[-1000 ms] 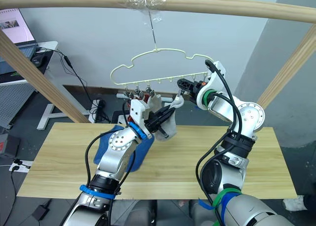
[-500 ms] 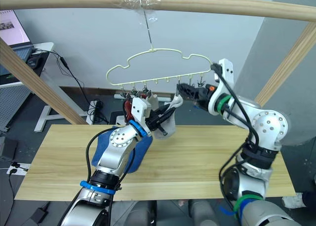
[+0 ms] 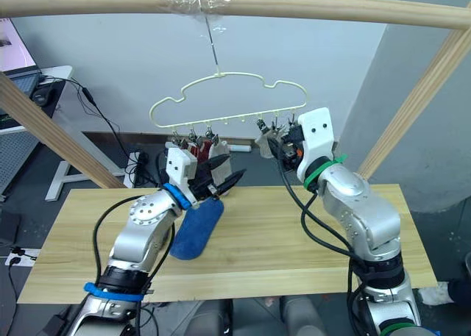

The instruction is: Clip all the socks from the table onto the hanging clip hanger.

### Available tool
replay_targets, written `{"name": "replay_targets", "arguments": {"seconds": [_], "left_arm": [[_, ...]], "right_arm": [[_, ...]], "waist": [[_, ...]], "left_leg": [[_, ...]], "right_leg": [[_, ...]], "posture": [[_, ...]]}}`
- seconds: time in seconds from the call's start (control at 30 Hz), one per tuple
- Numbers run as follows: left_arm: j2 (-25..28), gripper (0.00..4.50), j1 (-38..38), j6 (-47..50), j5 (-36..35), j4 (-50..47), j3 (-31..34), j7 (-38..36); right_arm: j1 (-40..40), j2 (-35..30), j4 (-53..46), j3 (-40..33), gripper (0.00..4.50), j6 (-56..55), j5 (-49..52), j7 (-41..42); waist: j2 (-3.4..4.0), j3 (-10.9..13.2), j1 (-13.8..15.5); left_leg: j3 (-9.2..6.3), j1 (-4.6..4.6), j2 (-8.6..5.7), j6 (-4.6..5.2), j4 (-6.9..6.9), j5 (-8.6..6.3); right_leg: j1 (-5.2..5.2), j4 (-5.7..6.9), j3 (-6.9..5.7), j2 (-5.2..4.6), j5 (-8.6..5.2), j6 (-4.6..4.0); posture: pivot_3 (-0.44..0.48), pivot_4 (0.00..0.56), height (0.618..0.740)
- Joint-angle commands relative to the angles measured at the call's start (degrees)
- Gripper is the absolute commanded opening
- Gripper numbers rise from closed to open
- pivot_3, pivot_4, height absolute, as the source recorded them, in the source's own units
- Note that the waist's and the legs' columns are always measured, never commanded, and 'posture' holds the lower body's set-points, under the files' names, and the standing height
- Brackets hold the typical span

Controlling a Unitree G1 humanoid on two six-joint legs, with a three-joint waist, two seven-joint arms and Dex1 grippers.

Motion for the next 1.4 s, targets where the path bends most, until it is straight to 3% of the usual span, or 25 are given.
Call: {"name": "replay_targets", "arguments": {"seconds": [0.03, 0.1, 0.2, 0.7, 1.4], "left_arm": [[2.18, 2.83, 0.57, 2.64, -2.65, -6.77, 2.75, -0.20], [3.00, 2.83, 0.73, 3.87, -3.40, -8.49, 3.72, 0.12], [3.49, 2.83, 0.95, 5.05, -3.99, -9.74, 4.86, 1.03], [3.63, 2.83, 0.73, 2.21, -3.15, -10.11, 6.11, 3.03], [3.87, 2.83, 1.44, 2.65, -3.59, -11.76, 6.16, 2.80]], "right_arm": [[1.01, 2.52, -0.67, 0.94, 2.69, -4.91, -3.33, -1.42], [1.72, 4.03, -0.30, 1.21, 2.37, -5.95, -4.26, -1.46], [2.21, 5.56, 1.29, 1.43, 1.32, -7.23, -5.85, -1.97], [2.85, 11.76, 12.51, -0.85, 1.32, -12.66, -11.26, -3.64], [1.35, 16.50, 16.00, -3.75, 1.32, -10.70, -11.12, -4.70]], "waist": [[0.00, 0.00, 0.18], [0.00, -0.02, 0.53], [-0.01, -0.06, 0.81], [-0.16, -2.28, 1.02], [-0.12, -5.00, 0.99]], "left_leg": [[-0.02, 0.00, 0.01, 0.00, 0.00, 0.00], [-0.03, 0.00, 0.01, -0.01, 0.01, 0.01], [-0.03, 0.00, 0.00, -0.02, 0.03, 0.01], [-0.01, 0.07, -0.03, -0.08, 0.10, 0.05], [0.02, 0.24, -0.05, -0.02, 0.15, 0.09]], "right_leg": [[0.00, 0.02, -0.01, 0.00, 0.00, 0.00], [0.00, 0.04, -0.01, 0.00, 0.00, 0.00], [0.01, 0.06, -0.02, -0.01, 0.00, -0.01], [0.00, 0.31, -0.03, -0.03, 0.02, -0.02], [0.09, 0.46, 0.04, 0.00, 0.07, -0.04]], "posture": [[-0.102, 0.168, 0.740], [-0.097, 0.159, 0.740], [-0.088, 0.142, 0.740], [-0.048, 0.073, 0.740], [-0.041, 0.066, 0.740]]}}
